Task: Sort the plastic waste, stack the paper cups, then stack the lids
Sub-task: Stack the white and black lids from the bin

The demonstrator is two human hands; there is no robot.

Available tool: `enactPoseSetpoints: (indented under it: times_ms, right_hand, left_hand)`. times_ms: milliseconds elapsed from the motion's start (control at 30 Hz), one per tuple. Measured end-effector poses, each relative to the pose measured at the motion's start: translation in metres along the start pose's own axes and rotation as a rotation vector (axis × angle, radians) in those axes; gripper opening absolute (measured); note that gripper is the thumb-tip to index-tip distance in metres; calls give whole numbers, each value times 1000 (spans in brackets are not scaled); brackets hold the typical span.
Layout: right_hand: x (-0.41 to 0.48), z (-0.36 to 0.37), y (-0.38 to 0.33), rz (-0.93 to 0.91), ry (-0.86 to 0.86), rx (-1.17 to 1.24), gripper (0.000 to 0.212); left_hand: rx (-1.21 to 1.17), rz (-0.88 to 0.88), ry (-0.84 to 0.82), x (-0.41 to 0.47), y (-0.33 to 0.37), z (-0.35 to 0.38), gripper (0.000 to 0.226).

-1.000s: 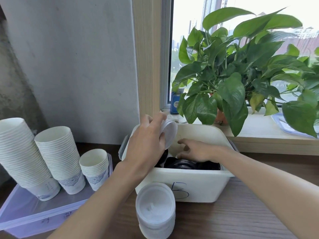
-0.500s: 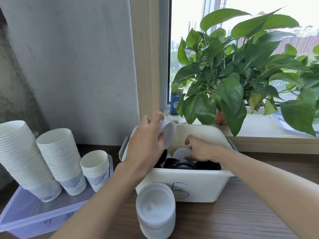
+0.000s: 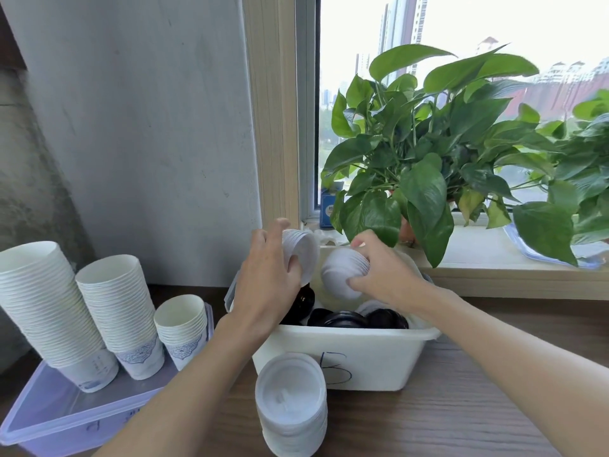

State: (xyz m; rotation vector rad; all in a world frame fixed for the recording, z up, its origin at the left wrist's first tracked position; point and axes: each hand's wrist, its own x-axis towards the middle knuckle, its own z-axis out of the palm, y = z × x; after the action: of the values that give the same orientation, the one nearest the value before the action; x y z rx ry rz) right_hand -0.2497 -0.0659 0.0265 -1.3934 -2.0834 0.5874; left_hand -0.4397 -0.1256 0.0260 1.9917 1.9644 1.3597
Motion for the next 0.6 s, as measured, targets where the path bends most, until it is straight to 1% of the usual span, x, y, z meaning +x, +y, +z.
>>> enactPoseSetpoints:
  times_ms: [67,133,200,300,367,433,533,600]
  right_hand:
    - [-6,-3,-9,-42,119,98,63]
    - [-13,-3,-19,-88,227,211,67]
    - [-21,1,-28,-130,301,251,61]
    - [-27,9,-37,-176,373,307,46]
    - [-26,14,-38,-188,376,330,41]
    - [-25,18,-39,-217,340,309,38]
    - [-25,20,-38,-243,286,299,32]
    - [-25,20,-39,-250,256,327,29]
  left_hand:
    - [-29,-30,8,2,1,0,52]
    - [-51,-60,12,3,1,0,52]
    - [-59,-79,12,3,1,0,50]
    - [-83,-88,1,3,2,-1,48]
    - [-119,-91,-14,3,3,-2,51]
    - [-150,-67,-48,3,4,-2,56]
    - [-209,3,-93,2,4,-1,55]
    - [-237,10,-124,2,3,-1,58]
